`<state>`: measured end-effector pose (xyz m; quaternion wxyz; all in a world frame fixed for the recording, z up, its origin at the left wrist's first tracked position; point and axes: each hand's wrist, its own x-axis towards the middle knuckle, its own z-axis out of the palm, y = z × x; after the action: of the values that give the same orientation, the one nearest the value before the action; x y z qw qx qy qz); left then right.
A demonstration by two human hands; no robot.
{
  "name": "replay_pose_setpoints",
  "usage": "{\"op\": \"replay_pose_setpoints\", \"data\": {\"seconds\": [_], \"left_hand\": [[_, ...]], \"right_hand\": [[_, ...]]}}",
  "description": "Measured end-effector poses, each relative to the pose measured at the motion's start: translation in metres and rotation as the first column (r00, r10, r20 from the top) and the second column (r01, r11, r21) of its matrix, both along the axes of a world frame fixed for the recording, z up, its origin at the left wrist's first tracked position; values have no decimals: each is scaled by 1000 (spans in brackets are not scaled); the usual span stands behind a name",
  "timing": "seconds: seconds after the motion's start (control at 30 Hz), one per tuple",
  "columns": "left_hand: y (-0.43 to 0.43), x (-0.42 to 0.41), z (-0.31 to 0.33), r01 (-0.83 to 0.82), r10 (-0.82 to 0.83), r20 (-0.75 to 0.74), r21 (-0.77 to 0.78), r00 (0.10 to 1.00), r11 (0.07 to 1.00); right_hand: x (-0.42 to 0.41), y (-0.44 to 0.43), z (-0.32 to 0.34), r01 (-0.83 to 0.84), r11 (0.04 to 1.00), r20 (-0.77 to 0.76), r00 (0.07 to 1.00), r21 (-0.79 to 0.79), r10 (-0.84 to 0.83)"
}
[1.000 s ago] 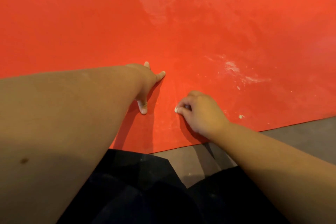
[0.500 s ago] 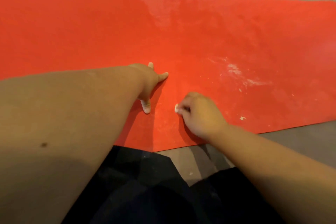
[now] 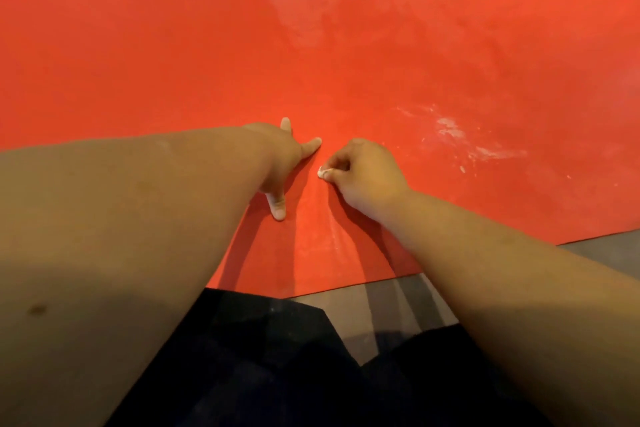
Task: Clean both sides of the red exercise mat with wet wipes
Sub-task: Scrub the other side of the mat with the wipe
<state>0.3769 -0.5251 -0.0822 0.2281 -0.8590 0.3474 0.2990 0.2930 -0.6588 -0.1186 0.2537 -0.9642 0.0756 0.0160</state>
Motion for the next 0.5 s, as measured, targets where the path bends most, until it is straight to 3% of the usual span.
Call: {"op": "replay_pose_setpoints", "data": {"seconds": [0.2,0.33,0.5], "left_hand": [[8,5,-7,10,-7,39,-76,999,997],[28,1,-9,-82,80,-24,-151,997,985],[42,7,11,-49,48,-53,-23,997,999]], "right_hand": [[48,0,-6,44,992,16,999,-115,-42],[14,12,1,30,997,-8,999,-67,-31],[-81,16,23,-232,972,-286,930,28,230]]}}
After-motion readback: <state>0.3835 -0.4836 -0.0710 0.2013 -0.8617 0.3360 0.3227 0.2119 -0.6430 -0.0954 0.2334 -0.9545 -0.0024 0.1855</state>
